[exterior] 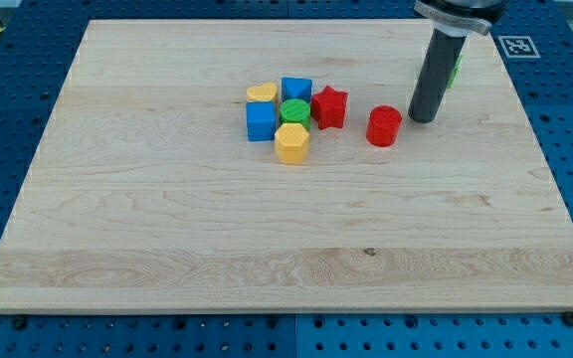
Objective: Move red circle into the bottom of the red star
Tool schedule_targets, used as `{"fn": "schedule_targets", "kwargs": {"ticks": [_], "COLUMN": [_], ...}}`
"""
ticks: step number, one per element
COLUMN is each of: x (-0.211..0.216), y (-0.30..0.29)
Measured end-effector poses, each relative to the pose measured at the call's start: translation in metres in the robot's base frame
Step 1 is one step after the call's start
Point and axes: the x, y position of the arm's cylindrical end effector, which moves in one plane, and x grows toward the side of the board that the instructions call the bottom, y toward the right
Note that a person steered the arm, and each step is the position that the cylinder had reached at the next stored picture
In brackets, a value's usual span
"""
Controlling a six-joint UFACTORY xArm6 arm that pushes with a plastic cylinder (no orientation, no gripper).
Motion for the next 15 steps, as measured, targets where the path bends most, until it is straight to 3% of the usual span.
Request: {"fn": "schedule_targets", "kwargs": {"ticks": [3, 6, 12, 15], "x": [0.001, 0.01, 0.021, 0.035], "y": [-0.039, -0.008, -0.048, -0.032]}}
